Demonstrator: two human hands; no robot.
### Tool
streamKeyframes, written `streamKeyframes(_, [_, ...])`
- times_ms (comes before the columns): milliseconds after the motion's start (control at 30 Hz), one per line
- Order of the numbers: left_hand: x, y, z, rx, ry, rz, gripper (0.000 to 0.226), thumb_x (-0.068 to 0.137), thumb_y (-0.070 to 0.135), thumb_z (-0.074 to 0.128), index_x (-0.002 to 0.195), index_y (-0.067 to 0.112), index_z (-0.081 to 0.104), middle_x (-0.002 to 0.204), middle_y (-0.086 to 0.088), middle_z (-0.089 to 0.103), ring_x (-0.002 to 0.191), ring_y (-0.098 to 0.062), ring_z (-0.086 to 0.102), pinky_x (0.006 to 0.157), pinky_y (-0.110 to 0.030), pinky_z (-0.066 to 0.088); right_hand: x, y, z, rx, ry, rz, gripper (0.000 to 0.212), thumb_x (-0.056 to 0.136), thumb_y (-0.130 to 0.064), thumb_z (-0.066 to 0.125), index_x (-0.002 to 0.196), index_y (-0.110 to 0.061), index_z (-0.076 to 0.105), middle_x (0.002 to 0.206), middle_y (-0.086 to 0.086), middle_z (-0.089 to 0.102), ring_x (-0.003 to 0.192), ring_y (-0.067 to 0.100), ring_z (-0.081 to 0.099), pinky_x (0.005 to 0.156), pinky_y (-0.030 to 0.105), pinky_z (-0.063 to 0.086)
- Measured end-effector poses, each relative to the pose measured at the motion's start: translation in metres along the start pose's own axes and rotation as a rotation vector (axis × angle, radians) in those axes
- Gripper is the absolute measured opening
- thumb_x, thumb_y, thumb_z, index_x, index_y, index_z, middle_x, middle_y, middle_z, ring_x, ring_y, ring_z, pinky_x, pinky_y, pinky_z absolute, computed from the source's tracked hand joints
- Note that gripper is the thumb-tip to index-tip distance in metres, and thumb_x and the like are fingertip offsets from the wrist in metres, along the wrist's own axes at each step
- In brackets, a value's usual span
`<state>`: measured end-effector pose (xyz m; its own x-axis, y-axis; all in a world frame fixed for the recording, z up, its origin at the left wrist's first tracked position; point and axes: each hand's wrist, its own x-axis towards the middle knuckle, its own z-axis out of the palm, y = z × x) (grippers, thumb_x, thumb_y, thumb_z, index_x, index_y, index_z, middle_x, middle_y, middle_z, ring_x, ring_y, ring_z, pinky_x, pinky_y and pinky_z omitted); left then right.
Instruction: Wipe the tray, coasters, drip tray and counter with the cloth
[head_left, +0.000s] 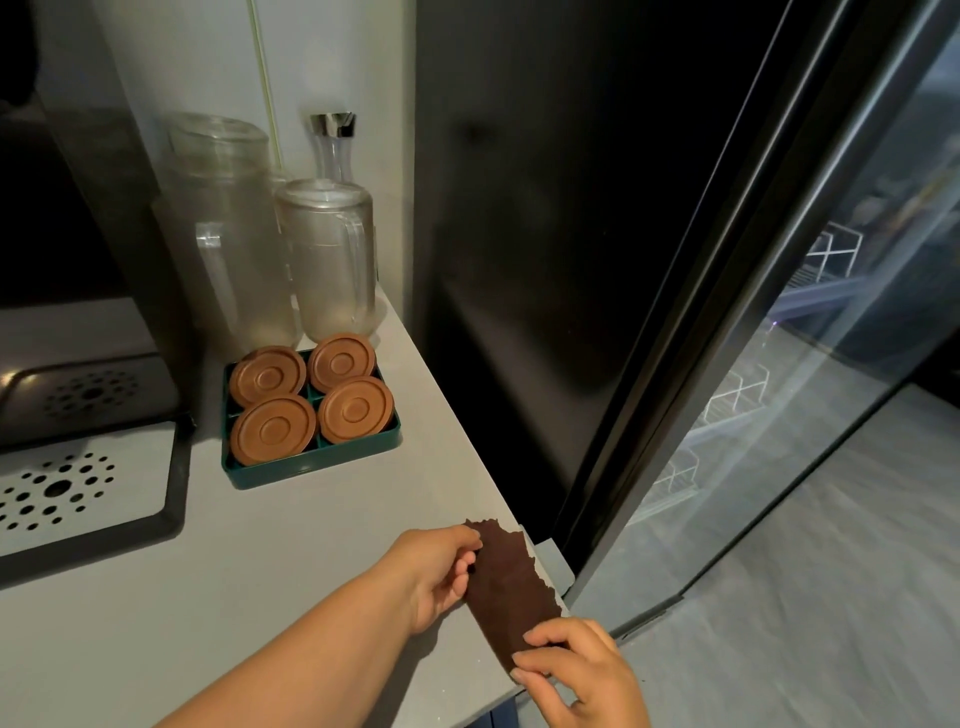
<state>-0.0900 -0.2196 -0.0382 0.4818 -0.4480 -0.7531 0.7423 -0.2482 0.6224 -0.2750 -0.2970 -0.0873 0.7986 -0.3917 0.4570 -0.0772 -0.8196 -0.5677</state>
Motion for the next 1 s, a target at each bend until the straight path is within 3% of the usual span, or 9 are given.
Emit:
streamKeyframes(133, [0.005, 0.011, 0.006, -0.002, 0.005, 0.027, 0.015, 0.087, 0.006, 0.061, 0.072, 0.005, 0.063, 0.044, 0.001, 0.049, 0.033, -0.005, 0.042, 0.035, -0.013, 0.041, 0.007, -0.005, 0.011, 0.021, -0.004, 0.044, 0.02, 0.06, -0.029, 0.082, 0.075, -0.035, 0.07, 0.084, -0.022, 0.063, 0.084, -0.008, 0.052, 0.072, 0.002, 0.044])
streamKeyframes(300, [0.005, 0.007, 0.017, -0.013, -0.037, -0.008, 0.013, 0.088, 0.003, 0.059, 0.075, 0.003, 0.064, 0.042, 0.001, 0.049, 0.03, -0.004, 0.042, 0.034, -0.014, 0.042, 0.008, -0.006, 0.006, 0.064, -0.056, 0.071, 0.02, 0.059, -0.029, 0.083, 0.073, -0.035, 0.07, 0.085, -0.024, 0.066, 0.084, -0.007, 0.056, 0.072, 0.004, 0.047])
streamKeyframes(500, [0.003, 0.003, 0.014, -0.074, -0.025, -0.021, 0.017, 0.09, 0.002, 0.056, 0.076, 0.002, 0.064, 0.041, 0.0, 0.051, 0.03, -0.003, 0.043, 0.035, -0.012, 0.043, 0.006, -0.005, -0.009, 0.154, -0.166, 0.193, 0.016, 0.07, -0.026, 0.081, 0.077, -0.036, 0.07, 0.11, -0.031, 0.059, 0.1, -0.002, 0.056, 0.086, 0.01, 0.042])
streamKeyframes(600, [-0.001, 0.007, 0.008, -0.163, -0.056, -0.037, 0.021, 0.091, 0.001, 0.054, 0.073, -0.001, 0.065, 0.042, -0.002, 0.05, 0.03, -0.004, 0.045, 0.036, -0.011, 0.043, 0.013, -0.008, -0.013, 0.134, -0.114, 0.186, 0.016, 0.073, -0.02, 0.078, 0.075, -0.033, 0.067, 0.106, -0.024, 0.061, 0.096, -0.002, 0.056, 0.08, 0.008, 0.041])
streamKeyframes(700, [-0.008, 0.007, -0.007, -0.2, -0.05, -0.019, 0.019, 0.09, 0.001, 0.056, 0.075, -0.002, 0.067, 0.05, -0.004, 0.053, 0.032, -0.005, 0.048, 0.038, -0.013, 0.046, 0.025, -0.012, -0.014, 0.108, -0.04, 0.219, 0.024, 0.079, -0.015, 0.074, 0.067, -0.032, 0.062, 0.085, -0.016, 0.064, 0.088, 0.002, 0.055, 0.076, 0.01, 0.041])
streamKeyframes(767, [-0.015, 0.004, -0.02, -0.2, -0.049, -0.01, 0.015, 0.089, 0.002, 0.059, 0.08, -0.003, 0.07, 0.057, -0.007, 0.056, 0.038, -0.006, 0.051, 0.04, -0.015, 0.048, 0.034, -0.015, -0.014, 0.073, -0.125, 0.222, 0.026, 0.083, -0.02, 0.07, 0.069, -0.037, 0.057, 0.077, -0.018, 0.058, 0.085, 0.002, 0.053, 0.075, 0.011, 0.04])
streamKeyframes(867, [-0.027, -0.002, -0.038, -0.156, -0.038, 0.006, 0.017, 0.09, 0.004, 0.059, 0.08, -0.002, 0.07, 0.055, -0.007, 0.058, 0.04, -0.009, 0.051, 0.038, -0.017, 0.048, 0.044, -0.022, -0.017, 0.027, -0.355, 0.319, 0.018, 0.086, -0.032, 0.065, 0.071, -0.036, 0.055, 0.084, -0.017, 0.056, 0.087, 0.0, 0.05, 0.075, 0.009, 0.037])
streamKeyframes(933, [-0.034, -0.009, -0.046, -0.145, -0.028, 0.025, 0.02, 0.092, 0.006, 0.054, 0.08, -0.002, 0.068, 0.05, -0.007, 0.058, 0.035, -0.01, 0.051, 0.035, -0.017, 0.045, 0.051, -0.028, -0.023, 0.088, -0.237, 0.377, 0.021, 0.084, -0.029, 0.068, 0.067, -0.035, 0.058, 0.08, -0.011, 0.059, 0.081, 0.001, 0.052, 0.07, 0.012, 0.039])
streamKeyframes(1000, [-0.039, -0.019, -0.047, -0.179, -0.053, 0.014, 0.027, 0.095, 0.01, 0.049, 0.08, -0.004, 0.067, 0.049, -0.008, 0.057, 0.034, -0.012, 0.051, 0.034, -0.017, 0.043, 0.059, -0.042, -0.026, 0.114, -0.049, 0.263, 0.022, 0.082, -0.024, 0.071, 0.064, -0.033, 0.061, 0.074, -0.012, 0.06, 0.082, 0.004, 0.053, 0.071, 0.015, 0.04])
